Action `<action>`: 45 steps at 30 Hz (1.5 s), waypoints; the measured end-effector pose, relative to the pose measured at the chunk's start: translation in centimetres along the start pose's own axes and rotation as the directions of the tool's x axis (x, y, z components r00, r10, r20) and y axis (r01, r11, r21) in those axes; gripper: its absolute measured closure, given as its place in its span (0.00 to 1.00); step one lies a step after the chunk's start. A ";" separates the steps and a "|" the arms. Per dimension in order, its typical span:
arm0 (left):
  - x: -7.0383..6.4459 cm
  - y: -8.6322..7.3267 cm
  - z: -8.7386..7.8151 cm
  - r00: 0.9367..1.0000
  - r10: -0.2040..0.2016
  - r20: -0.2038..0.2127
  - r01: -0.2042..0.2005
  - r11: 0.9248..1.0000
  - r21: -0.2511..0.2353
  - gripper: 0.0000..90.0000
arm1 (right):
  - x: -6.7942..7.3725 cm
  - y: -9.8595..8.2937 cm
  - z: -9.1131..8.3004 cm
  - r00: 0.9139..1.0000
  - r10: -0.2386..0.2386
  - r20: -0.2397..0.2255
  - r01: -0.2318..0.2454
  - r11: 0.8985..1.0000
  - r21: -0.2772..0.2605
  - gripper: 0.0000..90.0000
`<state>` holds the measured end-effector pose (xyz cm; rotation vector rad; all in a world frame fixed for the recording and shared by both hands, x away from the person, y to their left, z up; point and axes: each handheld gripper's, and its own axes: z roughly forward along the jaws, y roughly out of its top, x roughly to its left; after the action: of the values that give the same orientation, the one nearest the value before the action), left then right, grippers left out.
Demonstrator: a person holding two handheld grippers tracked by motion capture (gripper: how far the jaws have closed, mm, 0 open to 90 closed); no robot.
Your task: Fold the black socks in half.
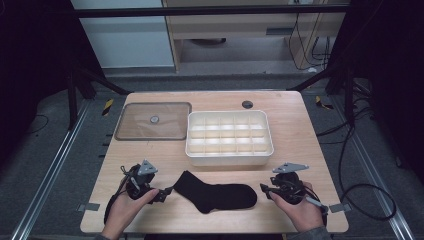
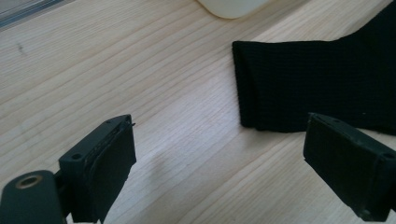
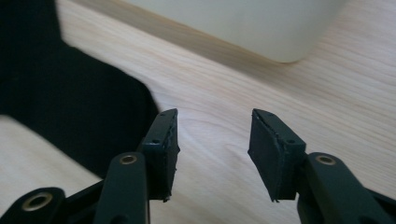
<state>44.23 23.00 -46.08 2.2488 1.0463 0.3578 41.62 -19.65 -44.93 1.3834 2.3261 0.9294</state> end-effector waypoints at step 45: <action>-1.9 2.5 3.8 0.995 0.007 0.095 -0.024 0.983 0.180 0.85 | 3.7 1.2 3.2 0.986 -0.136 -0.092 0.147 0.981 0.128 0.96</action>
<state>46.26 18.75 -47.36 2.4108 1.0493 0.1661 42.30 -14.82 -46.23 1.2283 2.5534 0.8165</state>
